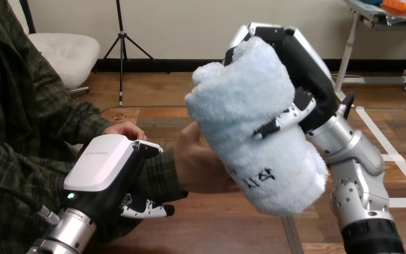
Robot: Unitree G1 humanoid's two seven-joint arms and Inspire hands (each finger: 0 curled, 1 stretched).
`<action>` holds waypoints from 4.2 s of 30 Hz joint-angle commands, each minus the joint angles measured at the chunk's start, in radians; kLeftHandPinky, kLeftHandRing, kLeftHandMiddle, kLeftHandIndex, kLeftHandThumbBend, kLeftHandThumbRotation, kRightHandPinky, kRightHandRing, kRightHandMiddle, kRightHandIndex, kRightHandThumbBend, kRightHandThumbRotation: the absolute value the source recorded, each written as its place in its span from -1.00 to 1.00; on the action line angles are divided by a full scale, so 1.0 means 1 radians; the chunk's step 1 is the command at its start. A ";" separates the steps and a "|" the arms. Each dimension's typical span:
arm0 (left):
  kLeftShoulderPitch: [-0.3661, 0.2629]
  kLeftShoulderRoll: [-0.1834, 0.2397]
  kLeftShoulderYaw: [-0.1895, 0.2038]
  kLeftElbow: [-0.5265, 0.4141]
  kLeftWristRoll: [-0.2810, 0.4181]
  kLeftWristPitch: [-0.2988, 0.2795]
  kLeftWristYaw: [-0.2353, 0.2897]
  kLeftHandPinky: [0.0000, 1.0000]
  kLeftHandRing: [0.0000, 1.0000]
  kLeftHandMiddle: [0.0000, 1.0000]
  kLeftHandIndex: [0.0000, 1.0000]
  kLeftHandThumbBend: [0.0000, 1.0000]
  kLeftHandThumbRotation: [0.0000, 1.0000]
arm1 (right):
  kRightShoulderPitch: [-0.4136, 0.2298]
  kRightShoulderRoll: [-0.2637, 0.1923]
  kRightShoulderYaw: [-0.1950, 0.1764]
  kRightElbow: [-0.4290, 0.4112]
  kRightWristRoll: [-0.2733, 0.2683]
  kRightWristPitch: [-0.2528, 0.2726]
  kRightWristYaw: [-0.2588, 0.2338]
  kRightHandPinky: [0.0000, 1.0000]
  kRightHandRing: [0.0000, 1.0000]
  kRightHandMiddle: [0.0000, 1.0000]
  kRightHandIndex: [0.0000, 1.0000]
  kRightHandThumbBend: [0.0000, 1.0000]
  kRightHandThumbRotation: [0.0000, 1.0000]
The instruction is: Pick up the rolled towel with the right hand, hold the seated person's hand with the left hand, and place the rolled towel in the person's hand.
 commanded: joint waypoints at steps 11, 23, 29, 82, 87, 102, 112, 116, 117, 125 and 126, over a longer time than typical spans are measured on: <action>-0.009 -0.001 0.000 -0.028 -0.024 -0.037 -0.011 -0.41 -0.36 -0.27 -0.24 0.86 -1.00 | -0.205 0.005 -0.027 0.289 -0.119 -0.162 -0.074 -0.92 -0.82 -0.70 -0.65 0.27 -1.00; 0.025 -0.002 0.015 -0.066 -0.027 -0.040 -0.017 -0.44 -0.40 -0.29 -0.25 0.86 -1.00 | -0.303 -0.010 -0.031 0.518 -0.196 -0.196 -0.117 -0.98 -0.88 -0.78 -0.72 0.12 -1.00; 0.047 -0.002 0.024 -0.099 -0.029 -0.029 -0.031 -0.44 -0.39 -0.29 -0.25 0.84 -1.00 | -0.347 -0.024 -0.035 0.620 -0.232 -0.180 -0.158 -0.99 -0.90 -0.78 -0.74 0.09 -1.00; 0.134 -0.024 0.070 -0.203 -0.027 -0.022 -0.081 -0.39 -0.36 -0.26 -0.24 0.86 -1.00 | -0.424 -0.106 -0.053 0.788 -0.392 -0.189 -0.303 -0.99 -0.91 -0.81 -0.76 0.07 -1.00; 0.132 -0.026 0.066 -0.200 -0.021 -0.020 -0.081 -0.38 -0.36 -0.26 -0.24 0.86 -1.00 | -0.411 -0.090 -0.061 0.782 -0.384 -0.183 -0.292 -0.98 -0.90 -0.79 -0.75 0.09 -1.00; 0.124 -0.036 0.055 -0.197 -0.017 -0.007 -0.093 -0.38 -0.35 -0.26 -0.23 0.85 -1.00 | -0.367 -0.034 -0.080 0.772 -0.365 -0.233 -0.255 -0.96 -0.86 -0.74 -0.71 0.19 -1.00; 0.115 -0.044 0.045 -0.190 -0.008 -0.003 -0.091 -0.39 -0.36 -0.26 -0.24 0.85 -1.00 | -0.347 0.007 -0.112 0.766 -0.331 -0.242 -0.210 -0.94 -0.84 -0.71 -0.67 0.29 -1.00; 0.110 -0.046 0.042 -0.189 -0.001 -0.005 -0.090 -0.39 -0.36 -0.27 -0.24 0.85 -1.00 | -0.341 0.022 -0.125 0.762 -0.309 -0.242 -0.177 -0.94 -0.84 -0.71 -0.67 0.30 -1.00; 0.109 -0.048 0.041 -0.187 -0.001 -0.006 -0.088 -0.39 -0.37 -0.27 -0.24 0.85 -1.00 | -0.337 0.029 -0.127 0.758 -0.304 -0.251 -0.170 -0.94 -0.84 -0.71 -0.67 0.30 -1.00; 0.102 -0.059 0.037 -0.185 0.005 -0.007 -0.087 -0.39 -0.37 -0.27 -0.24 0.87 -1.00 | -0.322 0.054 -0.138 0.748 -0.282 -0.272 -0.133 -0.93 -0.82 -0.70 -0.65 0.35 -1.00; 0.102 -0.060 0.037 -0.185 0.005 -0.007 -0.087 -0.39 -0.37 -0.27 -0.24 0.87 -1.00 | -0.322 0.055 -0.139 0.748 -0.281 -0.273 -0.131 -0.93 -0.82 -0.70 -0.65 0.36 -1.00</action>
